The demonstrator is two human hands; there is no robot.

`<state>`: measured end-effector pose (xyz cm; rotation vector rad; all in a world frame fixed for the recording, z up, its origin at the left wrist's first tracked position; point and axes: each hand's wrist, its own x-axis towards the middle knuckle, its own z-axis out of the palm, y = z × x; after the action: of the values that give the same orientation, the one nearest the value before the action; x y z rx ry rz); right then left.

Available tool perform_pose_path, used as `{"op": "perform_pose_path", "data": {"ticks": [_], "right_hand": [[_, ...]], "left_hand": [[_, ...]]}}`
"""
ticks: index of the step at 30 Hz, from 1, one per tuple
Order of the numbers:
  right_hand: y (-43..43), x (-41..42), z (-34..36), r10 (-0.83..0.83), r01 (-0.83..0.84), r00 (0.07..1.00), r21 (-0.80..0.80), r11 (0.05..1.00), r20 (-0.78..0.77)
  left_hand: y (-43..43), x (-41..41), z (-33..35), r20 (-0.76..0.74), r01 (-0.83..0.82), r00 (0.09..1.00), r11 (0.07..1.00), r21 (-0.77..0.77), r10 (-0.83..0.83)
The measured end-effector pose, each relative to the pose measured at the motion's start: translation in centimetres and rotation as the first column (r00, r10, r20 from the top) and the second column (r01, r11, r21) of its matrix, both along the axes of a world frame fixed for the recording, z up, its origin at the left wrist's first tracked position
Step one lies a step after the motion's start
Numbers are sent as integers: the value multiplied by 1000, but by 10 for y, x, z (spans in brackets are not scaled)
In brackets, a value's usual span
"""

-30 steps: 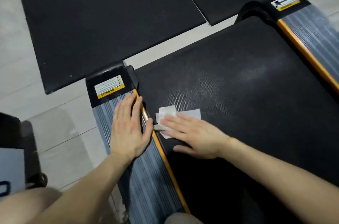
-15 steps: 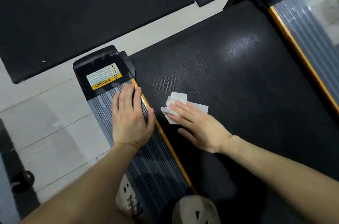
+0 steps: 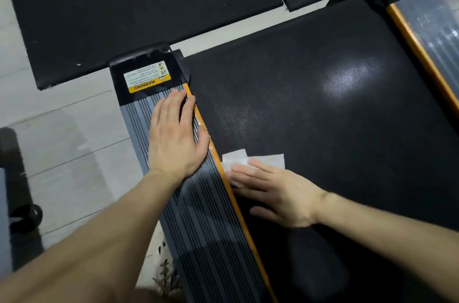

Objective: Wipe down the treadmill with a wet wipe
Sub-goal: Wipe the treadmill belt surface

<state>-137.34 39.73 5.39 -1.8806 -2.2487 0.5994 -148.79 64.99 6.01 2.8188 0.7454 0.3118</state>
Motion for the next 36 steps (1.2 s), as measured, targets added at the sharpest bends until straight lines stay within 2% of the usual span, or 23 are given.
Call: {"op": "perform_pose_path", "data": {"ticks": [2,4,6,7,12,14,16,19,20,22,24,28,32,33,34,36], "right_hand": [[17,27,-10,106,-112,990,67,992,89],[62,53,-10,-87,66,979,117,991,184],[77,57,-2,-364,348,921,128,929,136],[68,45,-2,-397,387,913,108,916,96],[-49,-26,-6,-173,163,981,112,980,86],[-55,-17,0,-226,215,971,127,968,78],[-42,-1,6,-348,334,935,158,929,69],[-23,0,5,-508,506,861,105,856,-7],[-26,-9,0,-470,468,883,93,879,-10],[-47,-33,-9,-260,253,964,112,961,53],[-59,-38,-13,-127,118,990,128,985,65],[-34,-27,-13,-227,203,962,155,967,155],[-32,-23,-23,-149,119,960,136,983,237],[-30,-7,-23,-229,192,944,169,967,238],[-29,13,-23,-378,338,900,201,920,218],[-28,53,-19,-705,684,696,174,709,138]], "left_hand": [[-3,-1,-3,8,-35,999,998,58,34],[-9,-2,-2,-3,-72,997,990,124,73],[-22,-7,6,-22,-96,995,985,144,100],[-32,-13,10,-37,-107,993,985,132,112],[-102,-51,2,-79,-159,983,985,64,163],[-107,-53,-4,-47,-186,981,981,63,189],[-106,-53,-3,-63,-193,978,979,72,197],[-106,-51,-1,-67,-205,976,977,65,209],[-107,-52,-1,-67,-201,976,978,63,205],[-108,-53,-3,-57,-199,978,978,70,203],[-107,-51,-4,-54,-202,977,976,83,207],[-107,-51,-4,-58,-213,974,974,82,218],[-108,-52,-3,-48,-208,976,975,83,213],[-108,-52,-4,-47,-211,975,974,85,216],[-107,-52,-4,-45,-213,975,974,82,217],[-107,-51,-4,-37,-213,976,974,79,216]]}}
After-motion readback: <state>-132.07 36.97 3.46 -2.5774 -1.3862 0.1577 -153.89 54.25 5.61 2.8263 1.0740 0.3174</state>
